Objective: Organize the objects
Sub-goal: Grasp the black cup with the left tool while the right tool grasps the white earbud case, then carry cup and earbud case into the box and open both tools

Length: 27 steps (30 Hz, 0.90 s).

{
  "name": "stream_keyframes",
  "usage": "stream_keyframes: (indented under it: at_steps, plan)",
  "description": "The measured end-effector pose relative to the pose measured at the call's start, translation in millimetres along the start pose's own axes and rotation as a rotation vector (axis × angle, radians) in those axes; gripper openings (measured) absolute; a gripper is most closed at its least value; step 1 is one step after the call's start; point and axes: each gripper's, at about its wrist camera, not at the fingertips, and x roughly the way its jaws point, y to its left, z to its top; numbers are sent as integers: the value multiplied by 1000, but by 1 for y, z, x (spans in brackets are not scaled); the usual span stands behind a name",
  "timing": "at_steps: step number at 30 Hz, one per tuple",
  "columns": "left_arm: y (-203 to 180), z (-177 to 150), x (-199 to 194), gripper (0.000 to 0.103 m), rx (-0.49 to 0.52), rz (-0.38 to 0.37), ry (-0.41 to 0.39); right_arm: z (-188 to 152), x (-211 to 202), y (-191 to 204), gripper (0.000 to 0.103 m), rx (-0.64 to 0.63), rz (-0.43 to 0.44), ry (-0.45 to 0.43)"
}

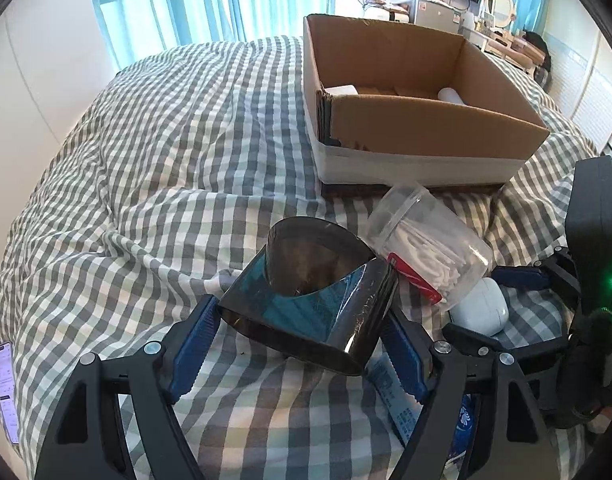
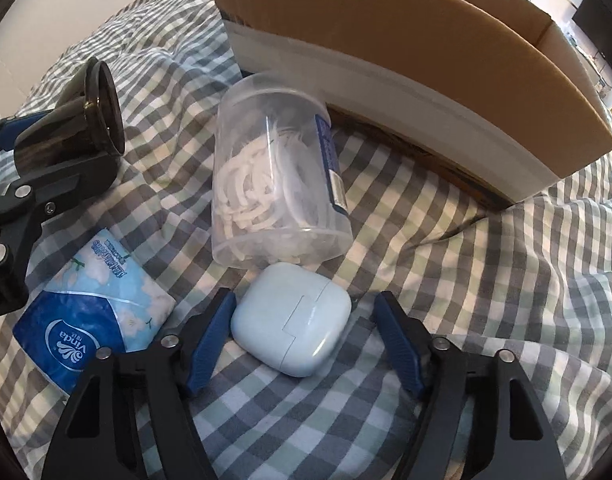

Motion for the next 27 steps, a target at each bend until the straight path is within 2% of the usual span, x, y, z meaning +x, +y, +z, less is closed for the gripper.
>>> stream_keyframes:
  at_steps: [2, 12, 18, 27]
  plan:
    - [0, -1, -1, 80, 1, 0, -1, -1, -1, 3, 57, -12, -15, -3]
    - [-3, -5, -12, 80, 10, 19, -24, -11, -22, 10, 56, -45, -89, -71]
    - [-6, -9, -27, 80, 16, 31, -46, -19, -53, 14, 56, -56, -130, -160]
    - [-13, -9, -60, 80, 27, 54, -107, -19, -104, 6, 56, -15, -133, -285]
